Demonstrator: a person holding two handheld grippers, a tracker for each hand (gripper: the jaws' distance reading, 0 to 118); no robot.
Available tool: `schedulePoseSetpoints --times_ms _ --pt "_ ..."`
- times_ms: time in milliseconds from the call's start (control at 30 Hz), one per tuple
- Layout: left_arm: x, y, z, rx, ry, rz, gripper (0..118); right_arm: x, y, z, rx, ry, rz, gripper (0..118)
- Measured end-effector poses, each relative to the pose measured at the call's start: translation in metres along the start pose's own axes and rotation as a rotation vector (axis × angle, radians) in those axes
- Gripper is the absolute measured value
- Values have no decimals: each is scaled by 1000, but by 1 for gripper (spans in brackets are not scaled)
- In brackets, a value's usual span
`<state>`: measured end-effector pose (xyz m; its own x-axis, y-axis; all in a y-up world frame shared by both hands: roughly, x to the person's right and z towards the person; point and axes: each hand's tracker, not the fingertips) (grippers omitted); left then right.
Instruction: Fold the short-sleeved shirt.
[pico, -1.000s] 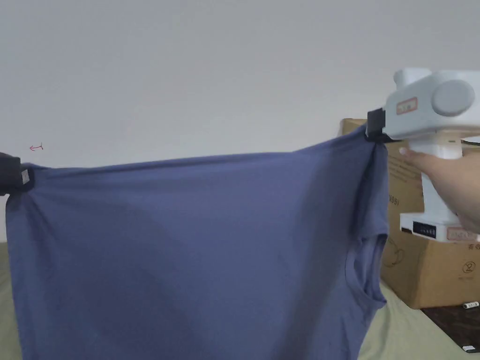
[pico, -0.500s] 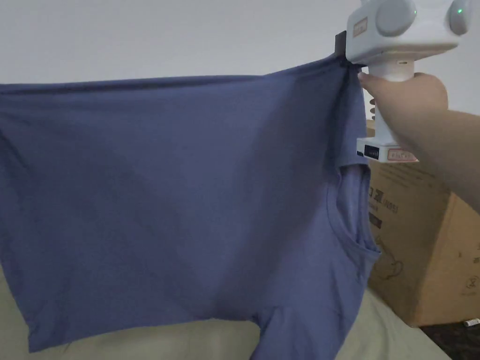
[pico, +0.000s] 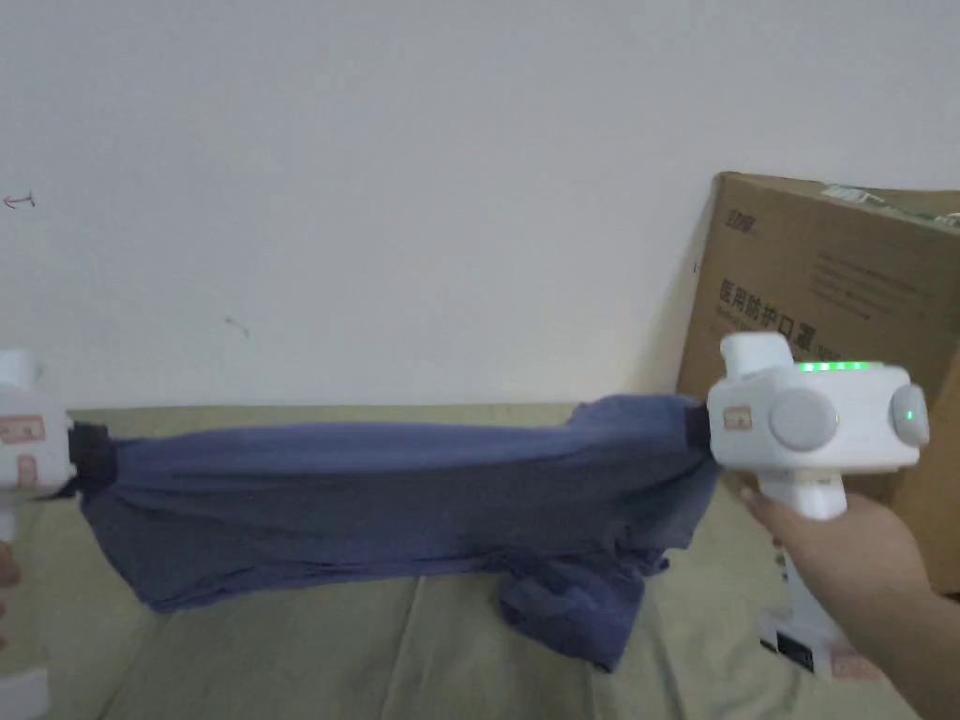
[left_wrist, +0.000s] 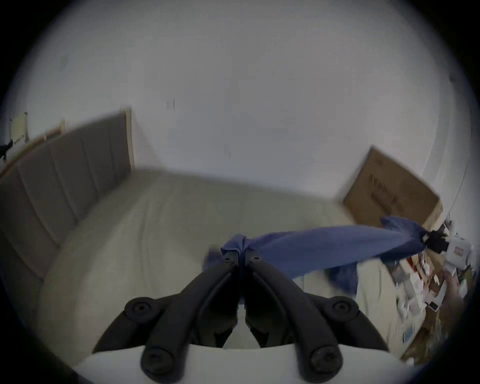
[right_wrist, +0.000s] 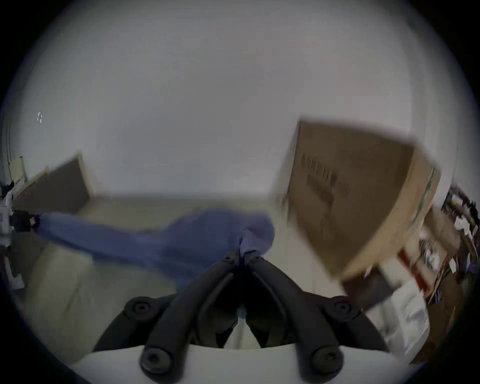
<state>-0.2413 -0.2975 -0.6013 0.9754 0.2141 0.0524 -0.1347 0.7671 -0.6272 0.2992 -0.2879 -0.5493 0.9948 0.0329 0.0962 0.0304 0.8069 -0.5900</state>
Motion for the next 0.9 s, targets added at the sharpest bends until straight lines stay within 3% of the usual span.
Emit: schedulePoseSetpoints --times_ms 167,300,600,767,900 --pt "-25 -157 0 -308 11 -27 1 19 -175 -5 -396 70 83 0" --pt "-43 -243 49 -430 -28 -26 1 44 -264 44 -522 177 4 0" --pt "-82 -329 146 -512 -72 -45 1 70 -343 140 -566 217 38 0" --pt "-80 -340 163 -557 -61 -136 2 72 -355 152 -654 261 11 0" --pt "-78 -352 152 -554 -36 -125 3 65 -356 144 -659 240 8 1"
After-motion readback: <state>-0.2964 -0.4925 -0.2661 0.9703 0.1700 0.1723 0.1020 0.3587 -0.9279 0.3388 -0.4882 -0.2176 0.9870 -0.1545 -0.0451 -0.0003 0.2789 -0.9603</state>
